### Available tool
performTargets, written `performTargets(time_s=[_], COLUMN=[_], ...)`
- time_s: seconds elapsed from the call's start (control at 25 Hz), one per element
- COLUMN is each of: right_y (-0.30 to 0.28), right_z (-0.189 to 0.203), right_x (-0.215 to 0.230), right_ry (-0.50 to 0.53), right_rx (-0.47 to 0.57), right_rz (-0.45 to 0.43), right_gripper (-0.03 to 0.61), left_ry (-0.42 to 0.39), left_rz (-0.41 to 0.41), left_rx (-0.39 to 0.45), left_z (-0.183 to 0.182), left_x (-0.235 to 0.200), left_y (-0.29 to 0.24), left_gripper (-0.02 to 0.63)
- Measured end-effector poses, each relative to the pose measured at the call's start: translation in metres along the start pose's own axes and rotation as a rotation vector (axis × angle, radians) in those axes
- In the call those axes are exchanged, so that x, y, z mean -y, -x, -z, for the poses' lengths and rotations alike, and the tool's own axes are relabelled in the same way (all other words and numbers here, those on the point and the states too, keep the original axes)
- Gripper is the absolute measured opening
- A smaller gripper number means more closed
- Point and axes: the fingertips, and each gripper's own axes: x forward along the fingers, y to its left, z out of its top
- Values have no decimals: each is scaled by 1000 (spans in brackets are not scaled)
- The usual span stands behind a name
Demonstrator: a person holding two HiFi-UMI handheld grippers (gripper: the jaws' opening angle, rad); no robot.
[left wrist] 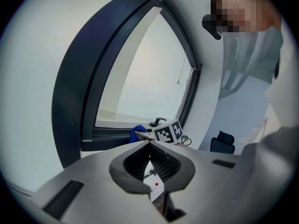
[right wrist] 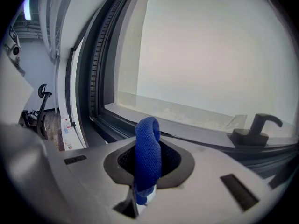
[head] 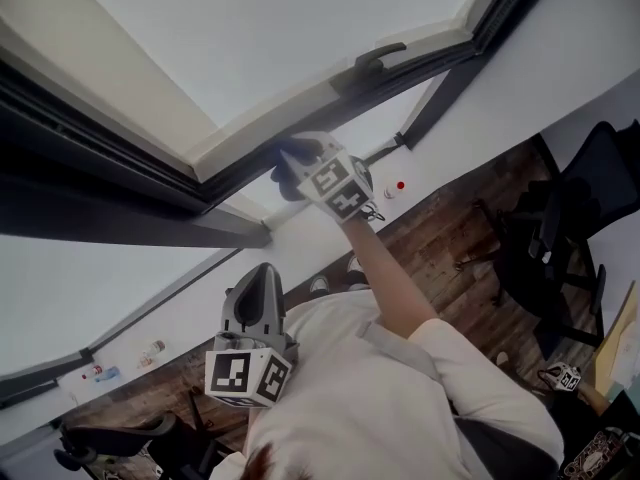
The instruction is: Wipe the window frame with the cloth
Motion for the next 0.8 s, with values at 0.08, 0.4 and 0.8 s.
performTargets(time_s=[0.08,0.4,0.8], right_y=[4,16,26], right_z=[4,12,19], right_x=[11,36,59], right_ry=[-5,-5,-14], right_rx=[-2,0,11], right_rz=[12,12,15], right_gripper=[45,44,44], left_ry=[3,1,-1], left_rz=[4,18,20], left_rx=[-5,-7,-19], left_z=[1,-1,0], left_x=[5,25,42], left_y=[-7,-32,-53], left_gripper=[5,5,5])
